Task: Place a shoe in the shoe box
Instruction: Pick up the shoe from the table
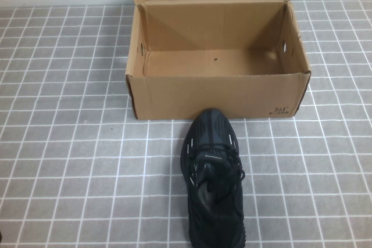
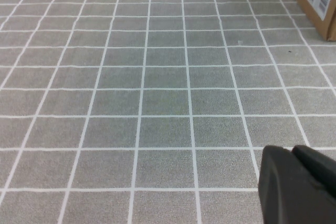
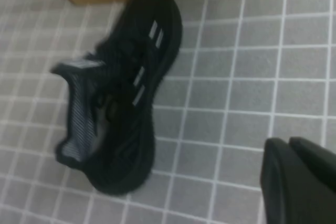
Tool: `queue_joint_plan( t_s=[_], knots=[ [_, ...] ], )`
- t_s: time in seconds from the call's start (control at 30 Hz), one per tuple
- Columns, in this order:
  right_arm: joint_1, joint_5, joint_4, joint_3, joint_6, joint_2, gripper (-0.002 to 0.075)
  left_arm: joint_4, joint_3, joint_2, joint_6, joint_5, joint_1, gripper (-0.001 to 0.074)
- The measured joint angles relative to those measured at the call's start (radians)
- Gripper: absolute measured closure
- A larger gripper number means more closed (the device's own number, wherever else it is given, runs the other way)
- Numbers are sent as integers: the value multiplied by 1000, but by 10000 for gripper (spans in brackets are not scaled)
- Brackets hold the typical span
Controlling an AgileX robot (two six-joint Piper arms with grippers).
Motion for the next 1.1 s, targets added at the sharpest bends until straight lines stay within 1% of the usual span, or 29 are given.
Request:
queue_joint_plan(
  t_s=[0.2,0.3,0.37,0.47,0.67,0.73,0.77,0.87,1.03,1.07,1.1],
  knots=[
    [5,91,-29,-188,-91,288,742,0,0,0,0,0,0,735],
    [55,93,-37,-269,-109,400,742,0,0,0,0,0,0,735],
    [132,93,-47,-315,-113,463,742,0,0,0,0,0,0,735],
    [278,92,-91,-394,-111,561,742,0,0,0,0,0,0,735],
    [613,133,-289,-573,-143,727,741,0,0,0,0,0,0,735],
    [699,153,-346,-621,-193,773,724,0,0,0,0,0,0,735],
    [724,159,-361,-637,-216,793,710,0,0,0,0,0,0,735],
    [770,165,-382,-682,-280,838,609,0,0,0,0,0,0,735],
    [778,139,-423,-727,-309,903,301,0,0,0,0,0,0,735],
    [778,122,-436,-727,-315,913,256,0,0,0,0,0,0,735],
    [778,106,-449,-727,-329,926,228,0,0,0,0,0,0,735]
  ],
)
